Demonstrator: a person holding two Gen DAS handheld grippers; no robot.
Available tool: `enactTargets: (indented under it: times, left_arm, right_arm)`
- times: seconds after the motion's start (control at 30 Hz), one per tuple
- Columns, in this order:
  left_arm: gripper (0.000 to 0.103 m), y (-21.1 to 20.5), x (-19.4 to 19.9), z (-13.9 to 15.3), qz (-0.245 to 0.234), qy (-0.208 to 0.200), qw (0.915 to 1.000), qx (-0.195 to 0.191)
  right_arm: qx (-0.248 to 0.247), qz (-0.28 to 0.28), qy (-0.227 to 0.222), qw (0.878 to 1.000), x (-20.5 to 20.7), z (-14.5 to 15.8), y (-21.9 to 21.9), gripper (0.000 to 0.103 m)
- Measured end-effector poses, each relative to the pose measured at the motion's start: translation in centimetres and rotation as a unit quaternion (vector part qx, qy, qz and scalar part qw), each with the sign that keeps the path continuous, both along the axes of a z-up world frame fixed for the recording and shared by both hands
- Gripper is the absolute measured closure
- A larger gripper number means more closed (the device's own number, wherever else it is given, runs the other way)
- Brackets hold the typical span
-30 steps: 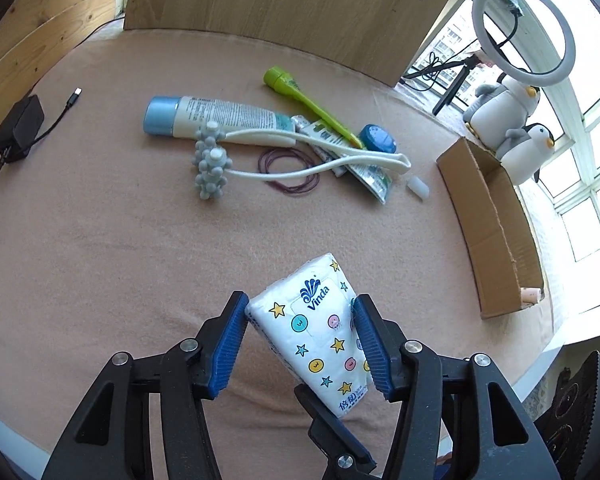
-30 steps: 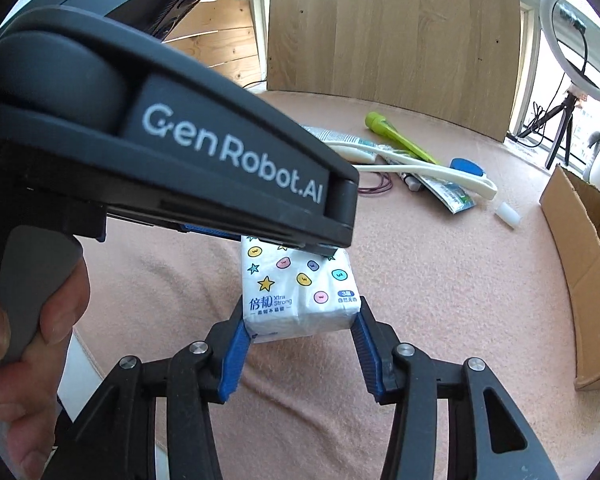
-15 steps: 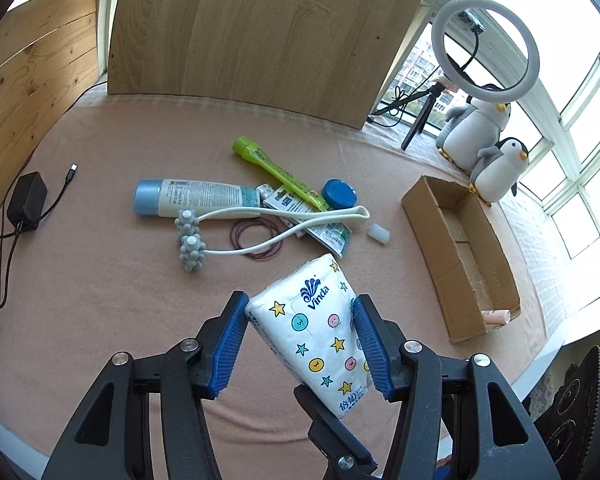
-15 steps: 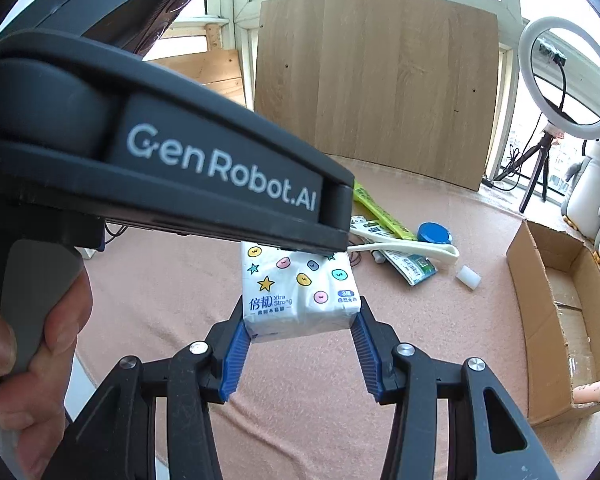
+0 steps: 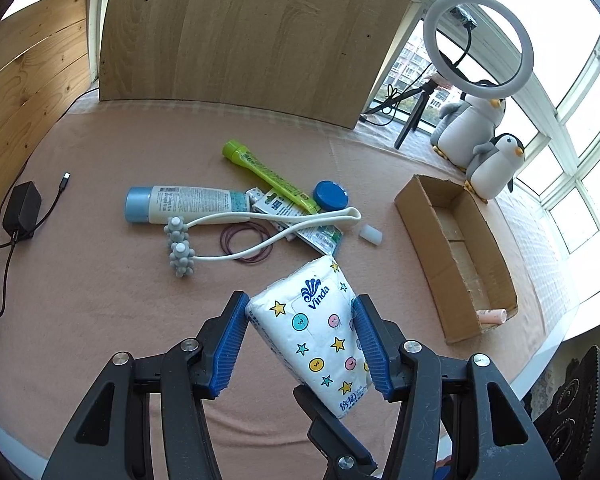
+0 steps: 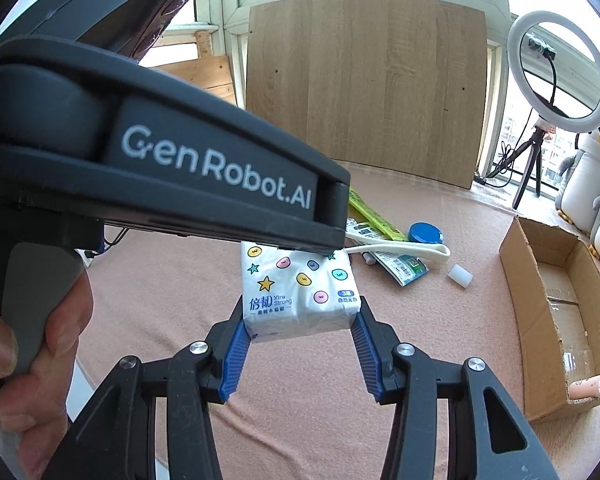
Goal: Organize objects
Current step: 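Lift the tissue pack with the right tool and drop it into the box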
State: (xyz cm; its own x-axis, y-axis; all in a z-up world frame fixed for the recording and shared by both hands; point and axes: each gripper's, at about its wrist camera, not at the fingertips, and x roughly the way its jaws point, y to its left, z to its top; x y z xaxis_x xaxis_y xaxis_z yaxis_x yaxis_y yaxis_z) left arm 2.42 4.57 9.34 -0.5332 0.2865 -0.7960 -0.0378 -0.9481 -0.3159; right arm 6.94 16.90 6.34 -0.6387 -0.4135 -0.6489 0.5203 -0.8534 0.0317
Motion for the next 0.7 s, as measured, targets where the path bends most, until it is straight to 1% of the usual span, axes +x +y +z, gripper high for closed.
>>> enactTargets:
  times: [0.2, 0.37, 0.53, 0.7]
  left_arm:
    - [0.046, 1.0, -0.6, 0.2, -0.011, 0.001, 0.9999, -0.001]
    - [0.046, 3.4, -1.6, 0.6, -0.037, 0.002, 0.9993, -0.003]
    - [0.046, 7.8, -3.2, 0.9, -0.082, 0.004, 0.9966, -0.004]
    - [0.047, 13.5, -4.8, 1.1, -0.138, 0.004, 0.9904, -0.003]
  right_arm:
    - [-0.005, -0.009, -0.001, 1.000, -0.2, 0.1, 0.6, 0.059]
    - [-0.011, -0.030, 0.001, 0.999, -0.7, 0.2, 2.1, 0.059]
    - [-0.015, -0.070, 0.004, 0.997, -1.5, 0.5, 4.9, 0.059]
    - [-0.016, -0.123, 0.008, 0.992, -1.9, 0.7, 8.8, 0.059]
